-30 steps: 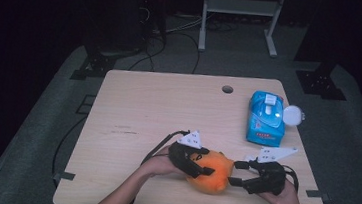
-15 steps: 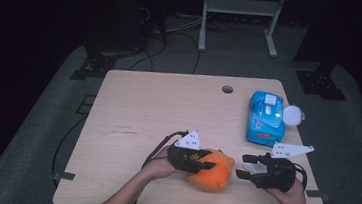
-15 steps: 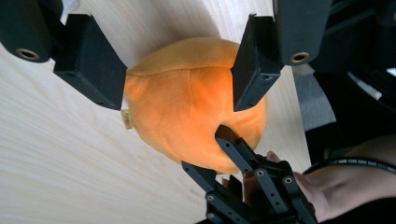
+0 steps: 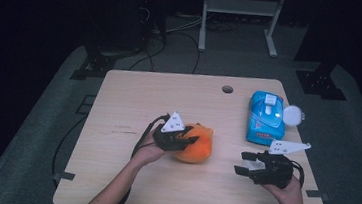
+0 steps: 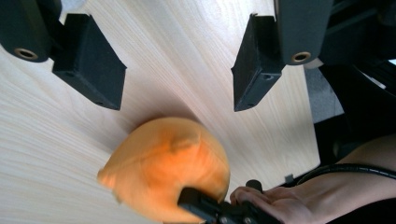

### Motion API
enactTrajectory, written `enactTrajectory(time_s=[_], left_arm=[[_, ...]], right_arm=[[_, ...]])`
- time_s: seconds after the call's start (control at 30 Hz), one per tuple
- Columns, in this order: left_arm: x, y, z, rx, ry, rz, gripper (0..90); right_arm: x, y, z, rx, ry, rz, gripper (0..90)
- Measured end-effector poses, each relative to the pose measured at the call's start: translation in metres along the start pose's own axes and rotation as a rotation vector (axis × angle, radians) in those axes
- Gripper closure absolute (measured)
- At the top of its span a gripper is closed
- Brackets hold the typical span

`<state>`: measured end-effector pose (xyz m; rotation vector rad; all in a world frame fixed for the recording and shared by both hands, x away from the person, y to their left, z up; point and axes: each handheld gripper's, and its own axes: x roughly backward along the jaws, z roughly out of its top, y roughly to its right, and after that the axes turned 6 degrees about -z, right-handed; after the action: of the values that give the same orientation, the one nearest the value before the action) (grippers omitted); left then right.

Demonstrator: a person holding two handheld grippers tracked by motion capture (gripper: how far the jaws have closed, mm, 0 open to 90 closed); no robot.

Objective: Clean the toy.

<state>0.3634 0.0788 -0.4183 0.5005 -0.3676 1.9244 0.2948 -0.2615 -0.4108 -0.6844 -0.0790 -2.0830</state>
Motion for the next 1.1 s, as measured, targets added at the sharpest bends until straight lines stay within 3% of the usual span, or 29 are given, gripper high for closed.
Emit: enactTrajectory(time_s=[0.07,0.2,0.4,0.57,0.73,1.1], left_arm=[[0.001,0.0,-0.005,0.026,0.027,-0.012,54.6],[0.004,0.0,-0.003,0.025,0.028,-0.012,41.9],[0.01,0.002,0.003,0.025,0.054,-0.028,33.7],[0.018,0.002,0.008,0.035,0.052,-0.014,22.6],[0.031,-0.001,0.0,0.083,0.055,-0.002,18.1],[0.06,0.0,-0.025,0.127,0.042,0.036,15.7]], right_arm=[[-0.002,0.0,0.0,0.01,-0.008,-0.015,32.7],[-0.006,0.001,-0.001,0.013,-0.04,-0.034,32.5],[-0.004,0.009,-0.002,0.002,-0.038,-0.064,31.0],[-0.005,0.019,-0.002,-0.012,-0.035,-0.093,28.5],[-0.005,0.025,-0.002,-0.018,-0.032,-0.11,27.5],[-0.003,0.028,-0.004,-0.024,-0.03,-0.138,26.3]])
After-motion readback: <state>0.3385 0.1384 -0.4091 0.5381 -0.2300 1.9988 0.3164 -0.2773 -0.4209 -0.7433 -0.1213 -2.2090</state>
